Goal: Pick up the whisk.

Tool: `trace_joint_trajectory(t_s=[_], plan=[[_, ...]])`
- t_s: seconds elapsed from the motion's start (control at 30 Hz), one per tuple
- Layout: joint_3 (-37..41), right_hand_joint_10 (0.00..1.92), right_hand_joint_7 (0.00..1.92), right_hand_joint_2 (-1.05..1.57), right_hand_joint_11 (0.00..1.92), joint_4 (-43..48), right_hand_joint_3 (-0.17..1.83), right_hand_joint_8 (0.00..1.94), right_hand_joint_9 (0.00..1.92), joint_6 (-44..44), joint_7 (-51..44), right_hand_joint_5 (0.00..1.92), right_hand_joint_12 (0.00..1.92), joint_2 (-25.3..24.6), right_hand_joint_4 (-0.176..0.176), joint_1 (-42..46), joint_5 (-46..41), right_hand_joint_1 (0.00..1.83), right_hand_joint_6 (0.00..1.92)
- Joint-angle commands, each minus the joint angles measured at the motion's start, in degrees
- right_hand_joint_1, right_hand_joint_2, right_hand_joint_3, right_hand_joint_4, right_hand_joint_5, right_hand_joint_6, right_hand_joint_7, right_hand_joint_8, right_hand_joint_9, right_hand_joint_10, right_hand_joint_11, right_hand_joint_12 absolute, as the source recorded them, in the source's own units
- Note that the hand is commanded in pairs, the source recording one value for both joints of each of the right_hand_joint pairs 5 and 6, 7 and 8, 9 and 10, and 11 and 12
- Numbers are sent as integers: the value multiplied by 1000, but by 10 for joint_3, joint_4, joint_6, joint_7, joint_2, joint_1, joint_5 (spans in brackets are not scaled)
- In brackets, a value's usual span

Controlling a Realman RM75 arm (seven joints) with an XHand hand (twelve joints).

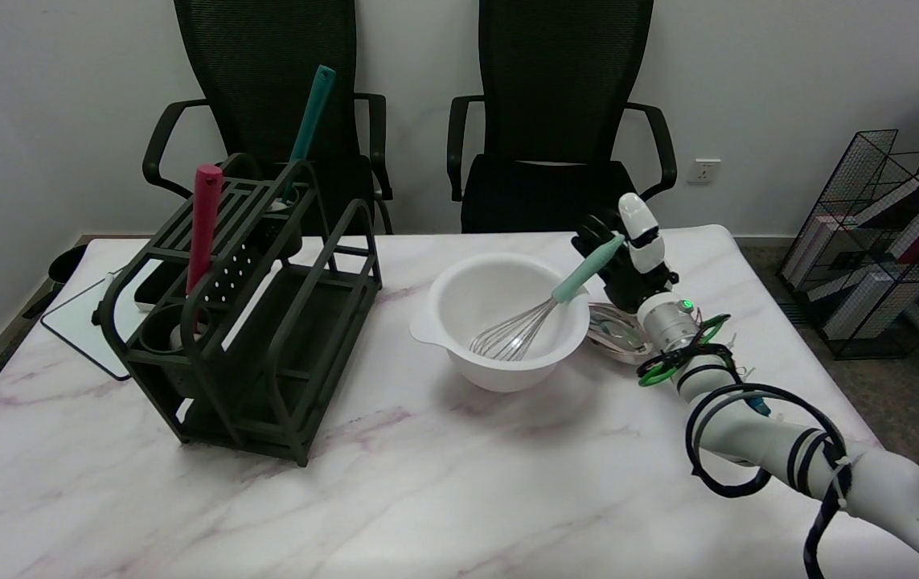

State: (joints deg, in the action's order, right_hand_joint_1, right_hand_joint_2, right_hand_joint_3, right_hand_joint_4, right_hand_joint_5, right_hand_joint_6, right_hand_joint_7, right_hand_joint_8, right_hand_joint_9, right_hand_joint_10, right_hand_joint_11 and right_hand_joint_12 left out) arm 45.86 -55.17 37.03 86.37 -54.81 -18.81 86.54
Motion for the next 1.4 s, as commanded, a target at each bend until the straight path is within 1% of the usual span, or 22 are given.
trace_joint_trajectory(t_s=[0.03, 0.17, 0.27, 0.5, 0.87, 1.1, 1.17, 1.4], plan=[[-5, 426, 433, -14, 418, 7, 649, 433, 426, 18, 12, 168, 418, -19, 0, -16, -2, 897, 168], [-8, 446, 460, 47, 432, 7, 644, 460, 446, 30, 6, 222, 432, -19, 0, -10, -11, 894, 222], [1, 462, 493, 153, 414, 5, 644, 493, 462, 38, 12, 280, 414, -18, 0, -6, -2, 861, 280], [13, 465, 518, 211, 338, -2, 668, 518, 465, 39, 12, 329, 338, -18, 0, 11, -3, 849, 329], [20, 430, 531, 273, 167, -34, 682, 531, 430, 37, 12, 292, 167, -19, 0, 38, -3, 819, 292], [33, 413, 522, 321, 149, -60, 670, 522, 413, 36, 39, 284, 149, -19, 0, 45, -12, 804, 284], [50, 410, 518, 338, 148, -70, 662, 518, 410, 35, 53, 280, 148, -18, 0, 51, 0, 802, 280], [60, 398, 510, 412, 137, -105, 643, 510, 398, 31, 59, 293, 137, -10, 0, 57, -3, 792, 293]])
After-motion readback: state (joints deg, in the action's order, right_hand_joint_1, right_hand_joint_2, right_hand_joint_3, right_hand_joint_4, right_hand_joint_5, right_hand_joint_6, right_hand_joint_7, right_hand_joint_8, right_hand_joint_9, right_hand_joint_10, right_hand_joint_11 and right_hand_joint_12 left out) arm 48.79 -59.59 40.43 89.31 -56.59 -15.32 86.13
